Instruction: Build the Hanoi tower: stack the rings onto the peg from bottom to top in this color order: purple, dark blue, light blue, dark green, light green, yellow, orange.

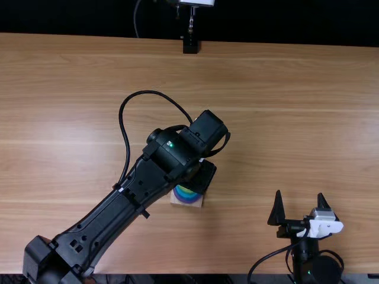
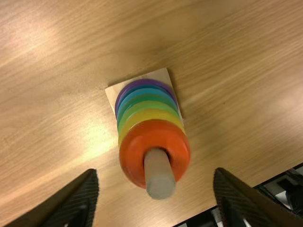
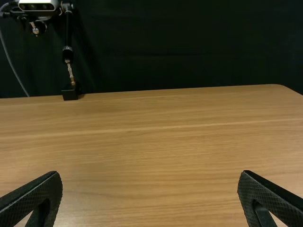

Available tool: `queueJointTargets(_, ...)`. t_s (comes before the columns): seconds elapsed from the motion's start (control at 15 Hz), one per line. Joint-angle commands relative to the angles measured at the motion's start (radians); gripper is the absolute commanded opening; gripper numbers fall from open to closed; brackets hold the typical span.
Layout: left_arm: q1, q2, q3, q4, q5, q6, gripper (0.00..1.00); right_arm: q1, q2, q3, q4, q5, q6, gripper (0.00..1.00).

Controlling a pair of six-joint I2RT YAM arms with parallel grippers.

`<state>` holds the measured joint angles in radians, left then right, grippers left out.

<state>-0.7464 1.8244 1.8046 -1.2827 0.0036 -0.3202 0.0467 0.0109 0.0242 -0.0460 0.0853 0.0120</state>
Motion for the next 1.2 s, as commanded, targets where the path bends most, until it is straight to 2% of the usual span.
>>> queueJointTargets(0.0,-0.002,-0.007,-0.025,0.014,0.000,-0.013,1.00,-0.010,-0.011,-0.009,0.003,-0.006,-0.001,1.00)
queueJointTargets(0.13,0.016,-0.030,-0.022,0.059,0.000,-0.013,1.00,-0.010,-0.011,-0.009,0.003,-0.008,-0.001,1.00)
queueJointTargets(0.33,0.124,-0.128,-0.030,0.248,-0.002,-0.011,1.00,-0.010,-0.011,-0.009,0.003,-0.006,-0.001,1.00)
queueJointTargets(0.4,0.171,-0.185,-0.051,0.326,-0.013,-0.011,1.00,-0.010,-0.011,-0.009,0.003,-0.006,-0.001,1.00)
queueJointTargets(0.6,0.346,-0.432,-0.314,0.572,-0.017,-0.011,1.00,-0.010,-0.011,-0.009,0.003,-0.006,-0.001,1.00)
queueJointTargets(0.73,0.438,-0.645,-0.573,0.753,-0.018,-0.009,1.00,-0.010,-0.011,-0.009,0.003,-0.006,-0.003,1.00)
queueJointTargets(0.93,0.596,-0.906,-0.887,0.924,-0.004,-0.007,1.00,-0.010,-0.011,-0.009,0.003,-0.006,-0.001,1.00)
queueJointTargets(1.13,0.627,-1.171,-1.171,0.970,-0.013,0.002,1.00,-0.010,-0.011,-0.009,0.003,-0.006,-0.001,1.00)
